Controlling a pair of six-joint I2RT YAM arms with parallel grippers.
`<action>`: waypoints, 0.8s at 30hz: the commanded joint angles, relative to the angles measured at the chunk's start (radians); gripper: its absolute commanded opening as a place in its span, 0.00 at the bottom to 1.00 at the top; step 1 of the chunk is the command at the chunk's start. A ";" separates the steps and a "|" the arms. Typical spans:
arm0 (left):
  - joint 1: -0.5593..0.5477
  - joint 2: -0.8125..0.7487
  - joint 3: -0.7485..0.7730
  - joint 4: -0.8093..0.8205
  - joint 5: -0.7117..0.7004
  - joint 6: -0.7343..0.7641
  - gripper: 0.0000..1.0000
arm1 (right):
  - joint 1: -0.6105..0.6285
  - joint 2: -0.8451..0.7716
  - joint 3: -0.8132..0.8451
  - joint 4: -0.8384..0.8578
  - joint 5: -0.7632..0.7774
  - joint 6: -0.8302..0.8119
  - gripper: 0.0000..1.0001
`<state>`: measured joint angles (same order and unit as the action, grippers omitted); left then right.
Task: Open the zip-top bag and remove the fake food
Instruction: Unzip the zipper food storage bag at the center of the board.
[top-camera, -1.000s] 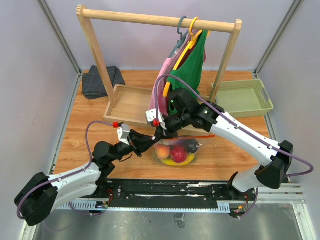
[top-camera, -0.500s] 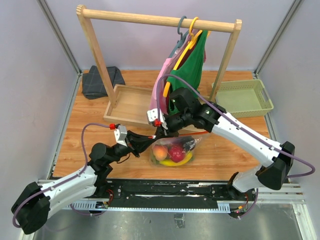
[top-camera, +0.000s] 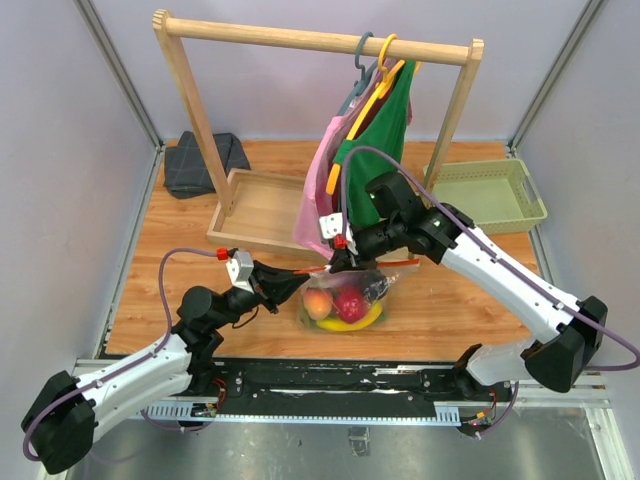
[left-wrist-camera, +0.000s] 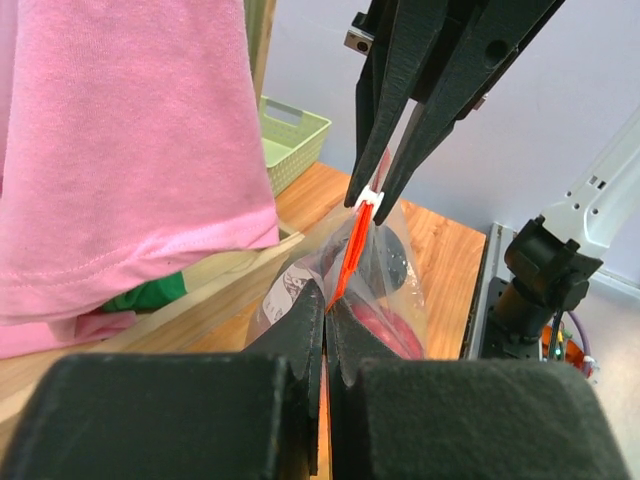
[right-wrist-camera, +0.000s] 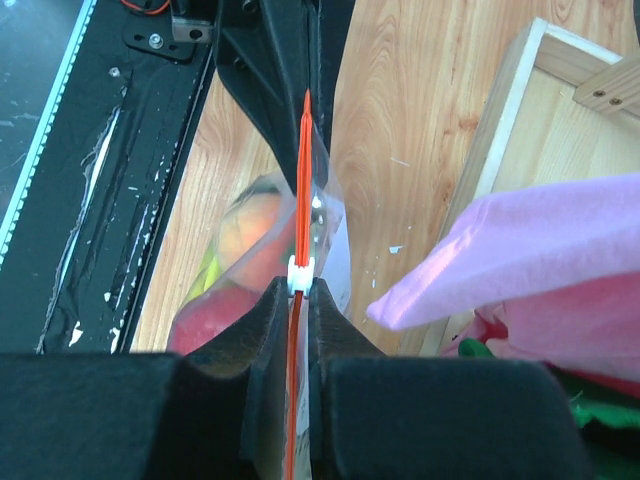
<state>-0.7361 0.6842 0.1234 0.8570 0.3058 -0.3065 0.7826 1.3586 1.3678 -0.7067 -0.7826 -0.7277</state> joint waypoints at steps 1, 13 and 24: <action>0.006 -0.011 0.028 0.009 -0.026 0.018 0.00 | -0.050 -0.063 -0.037 -0.050 -0.017 -0.076 0.01; 0.027 -0.006 0.047 -0.017 -0.037 0.003 0.00 | -0.188 -0.141 -0.099 -0.109 -0.070 -0.173 0.01; 0.048 -0.009 0.047 -0.022 -0.037 -0.011 0.00 | -0.278 -0.169 -0.125 -0.157 -0.086 -0.237 0.01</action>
<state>-0.7059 0.6853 0.1444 0.8104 0.2848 -0.3157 0.5434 1.2182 1.2514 -0.8165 -0.8577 -0.9154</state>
